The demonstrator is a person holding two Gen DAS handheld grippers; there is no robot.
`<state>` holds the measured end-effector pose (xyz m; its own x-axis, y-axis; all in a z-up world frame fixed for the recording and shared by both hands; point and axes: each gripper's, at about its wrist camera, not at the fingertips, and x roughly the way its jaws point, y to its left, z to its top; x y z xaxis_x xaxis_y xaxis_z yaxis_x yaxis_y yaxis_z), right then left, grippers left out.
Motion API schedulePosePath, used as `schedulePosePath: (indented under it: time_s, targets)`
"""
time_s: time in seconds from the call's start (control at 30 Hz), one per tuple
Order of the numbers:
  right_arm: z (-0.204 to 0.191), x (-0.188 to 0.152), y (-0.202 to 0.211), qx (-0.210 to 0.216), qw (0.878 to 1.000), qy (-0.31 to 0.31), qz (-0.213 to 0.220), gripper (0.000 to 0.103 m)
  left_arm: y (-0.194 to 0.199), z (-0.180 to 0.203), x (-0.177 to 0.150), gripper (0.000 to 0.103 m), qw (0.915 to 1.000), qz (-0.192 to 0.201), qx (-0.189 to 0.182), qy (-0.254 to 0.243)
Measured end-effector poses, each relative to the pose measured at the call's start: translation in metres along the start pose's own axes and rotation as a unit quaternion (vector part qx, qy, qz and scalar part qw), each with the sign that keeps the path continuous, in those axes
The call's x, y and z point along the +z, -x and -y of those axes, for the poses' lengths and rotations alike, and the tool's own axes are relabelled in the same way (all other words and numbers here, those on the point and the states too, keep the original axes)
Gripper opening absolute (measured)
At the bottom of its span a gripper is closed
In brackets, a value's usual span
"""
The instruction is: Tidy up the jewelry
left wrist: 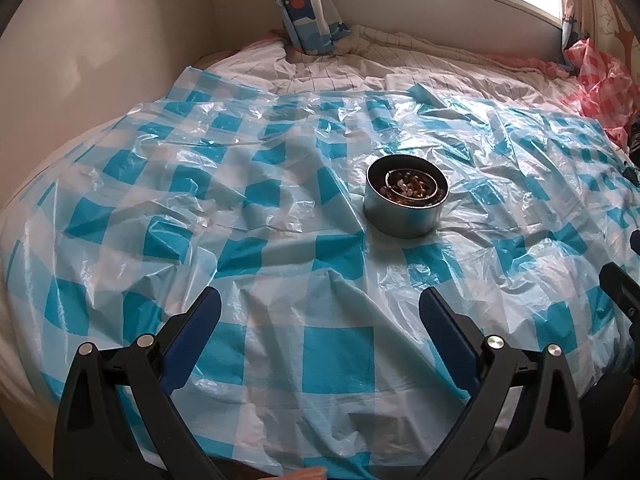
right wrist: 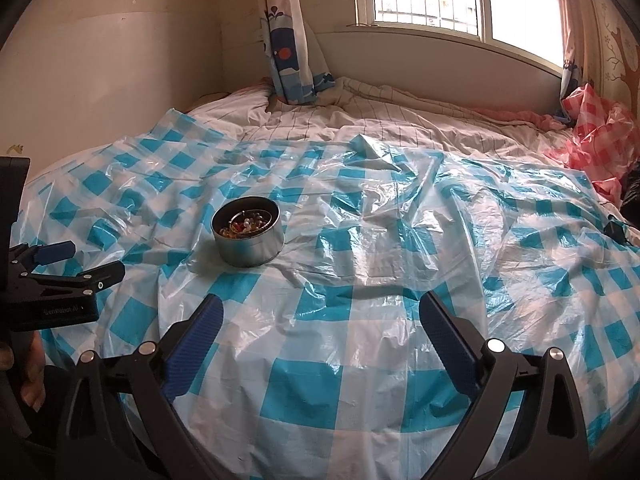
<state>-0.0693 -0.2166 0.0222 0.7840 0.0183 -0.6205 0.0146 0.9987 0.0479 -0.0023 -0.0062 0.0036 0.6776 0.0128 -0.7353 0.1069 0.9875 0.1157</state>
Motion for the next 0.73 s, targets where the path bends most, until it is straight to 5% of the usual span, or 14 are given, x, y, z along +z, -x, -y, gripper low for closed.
schedulePosePath:
  time_s: [0.17,0.4,0.53,0.73]
  targets:
    - [0.0,0.0,0.0,0.001,1.0,0.0,-0.001,0.094,-0.01,-0.004,0.0,0.095,0.9994,-0.033,-0.012,0.003]
    - [0.004,-0.001,-0.003,0.003,1.0,-0.003,-0.005,0.095,-0.002,-0.004,-0.003,0.095,0.9995,-0.011,-0.03,0.002]
    - [0.005,-0.001,-0.003,0.003,1.0,-0.002,-0.003,0.095,-0.011,0.008,-0.004,0.095,0.9992,-0.036,-0.001,-0.017]
    - [0.006,-0.001,-0.003,0.002,1.0,-0.003,-0.004,0.095,-0.004,0.005,-0.005,0.095,0.9997,-0.018,0.002,-0.013]
